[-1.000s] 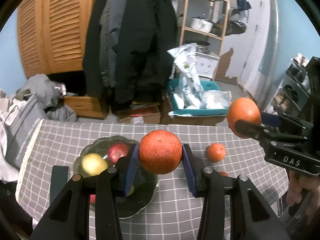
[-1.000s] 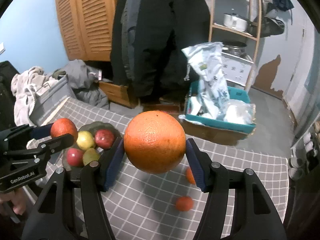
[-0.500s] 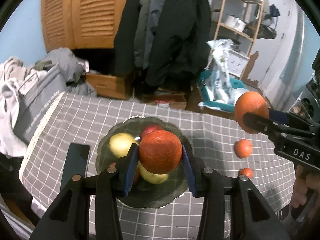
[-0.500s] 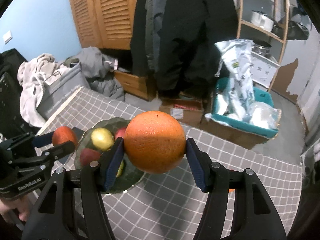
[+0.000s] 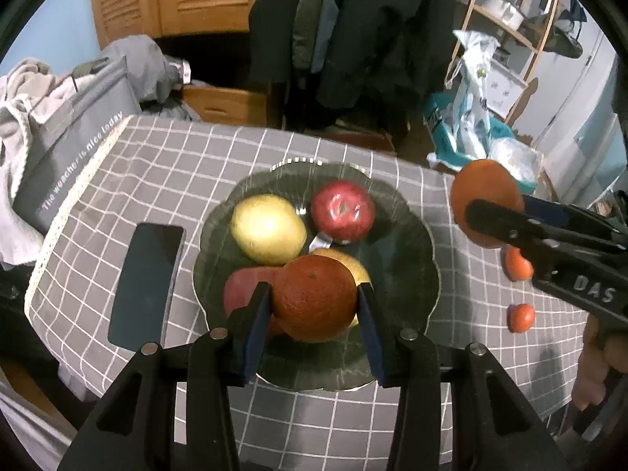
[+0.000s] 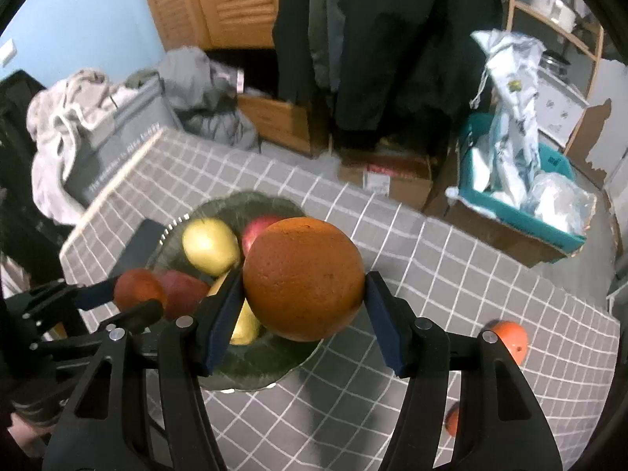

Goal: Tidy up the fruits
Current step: 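Release the tangerine into the bowl with the left tool while the right tool drops the orange in, then withdraw both open tools from the bowl toward the remaining tangerines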

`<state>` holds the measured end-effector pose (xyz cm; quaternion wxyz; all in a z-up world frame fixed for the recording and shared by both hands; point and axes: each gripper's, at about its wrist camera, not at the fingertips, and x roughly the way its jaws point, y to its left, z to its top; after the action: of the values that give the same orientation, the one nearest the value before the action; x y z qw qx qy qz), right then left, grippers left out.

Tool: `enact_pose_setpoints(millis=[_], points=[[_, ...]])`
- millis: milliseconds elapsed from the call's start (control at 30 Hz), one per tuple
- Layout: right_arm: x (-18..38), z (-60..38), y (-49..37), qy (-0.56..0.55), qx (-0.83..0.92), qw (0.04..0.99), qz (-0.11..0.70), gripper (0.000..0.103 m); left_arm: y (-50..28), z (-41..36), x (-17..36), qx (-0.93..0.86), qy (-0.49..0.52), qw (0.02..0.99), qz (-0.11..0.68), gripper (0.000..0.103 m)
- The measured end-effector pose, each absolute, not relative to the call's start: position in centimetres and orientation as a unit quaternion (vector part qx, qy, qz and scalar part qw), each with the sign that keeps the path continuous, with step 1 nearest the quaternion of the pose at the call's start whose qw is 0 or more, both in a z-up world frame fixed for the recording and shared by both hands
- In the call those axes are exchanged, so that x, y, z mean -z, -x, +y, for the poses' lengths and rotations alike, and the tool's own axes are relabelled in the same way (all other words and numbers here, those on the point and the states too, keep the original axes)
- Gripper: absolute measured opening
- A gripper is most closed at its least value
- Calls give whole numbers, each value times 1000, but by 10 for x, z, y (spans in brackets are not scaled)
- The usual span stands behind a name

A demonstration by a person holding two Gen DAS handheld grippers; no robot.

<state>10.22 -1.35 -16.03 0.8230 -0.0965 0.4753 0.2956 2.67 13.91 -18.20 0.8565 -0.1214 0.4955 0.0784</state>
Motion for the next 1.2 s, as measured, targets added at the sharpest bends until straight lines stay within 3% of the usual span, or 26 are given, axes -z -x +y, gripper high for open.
enact_pose_setpoints(millis=[467,900,1200], points=[[197,3,-109,115,-298,801,507,62,-33,139,199,-82,114,848,511,46],[205,15,-110,113,-315,788,517,64,-29,157,196,-113,126,848,503,71],[181,9,-112,96,-317,803,495,68,-27,160,188,-120,133,851,493,73]])
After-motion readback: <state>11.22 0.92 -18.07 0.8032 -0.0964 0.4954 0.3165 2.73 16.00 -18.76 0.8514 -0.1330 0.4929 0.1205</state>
